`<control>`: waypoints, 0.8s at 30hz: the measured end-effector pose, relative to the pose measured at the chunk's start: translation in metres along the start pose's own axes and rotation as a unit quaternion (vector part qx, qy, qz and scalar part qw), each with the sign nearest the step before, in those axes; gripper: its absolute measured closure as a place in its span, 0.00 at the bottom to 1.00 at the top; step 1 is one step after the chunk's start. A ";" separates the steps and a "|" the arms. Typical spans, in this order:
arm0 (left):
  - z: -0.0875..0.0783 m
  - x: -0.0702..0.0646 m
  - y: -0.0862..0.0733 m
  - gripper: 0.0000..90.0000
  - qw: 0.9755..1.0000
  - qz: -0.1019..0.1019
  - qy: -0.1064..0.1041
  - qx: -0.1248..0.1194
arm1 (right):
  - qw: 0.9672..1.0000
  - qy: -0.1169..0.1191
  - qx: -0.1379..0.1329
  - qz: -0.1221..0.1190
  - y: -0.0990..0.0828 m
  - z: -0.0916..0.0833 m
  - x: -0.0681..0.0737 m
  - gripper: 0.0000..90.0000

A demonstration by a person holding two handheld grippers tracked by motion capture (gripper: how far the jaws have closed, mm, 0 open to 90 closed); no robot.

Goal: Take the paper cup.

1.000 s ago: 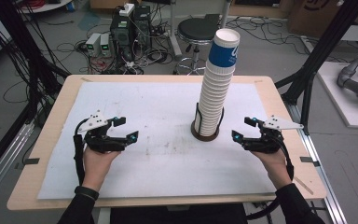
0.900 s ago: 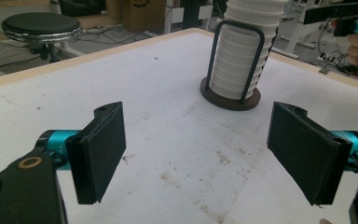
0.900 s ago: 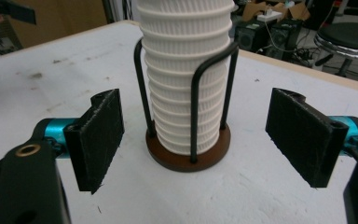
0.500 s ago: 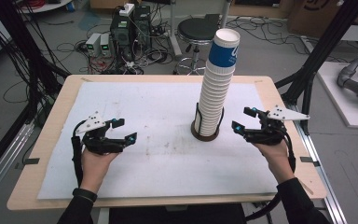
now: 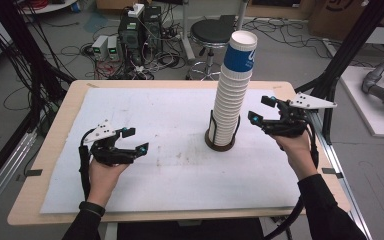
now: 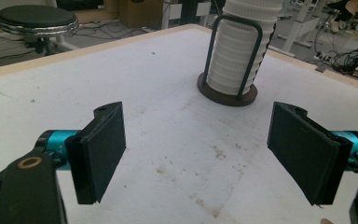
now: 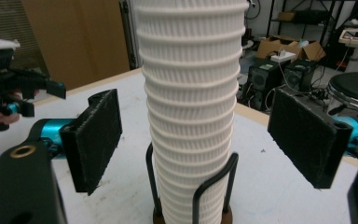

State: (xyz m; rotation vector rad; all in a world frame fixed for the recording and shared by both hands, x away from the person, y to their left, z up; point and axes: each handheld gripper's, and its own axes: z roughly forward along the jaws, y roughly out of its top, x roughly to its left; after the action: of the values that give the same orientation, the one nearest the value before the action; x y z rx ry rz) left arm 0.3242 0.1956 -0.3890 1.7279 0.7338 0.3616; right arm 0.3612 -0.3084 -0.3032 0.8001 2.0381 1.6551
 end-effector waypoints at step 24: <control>0.003 -0.002 -0.001 0.21 1.000 -0.002 -0.010 0.005 | 1.000 0.013 -0.001 -0.012 0.051 0.040 -0.001 0.17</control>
State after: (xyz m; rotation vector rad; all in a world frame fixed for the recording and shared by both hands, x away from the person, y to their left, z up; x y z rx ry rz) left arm 0.3245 0.1925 -0.3903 1.7374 0.7255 0.3391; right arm 0.3965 -0.2723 -0.2629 0.7540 2.0562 1.6624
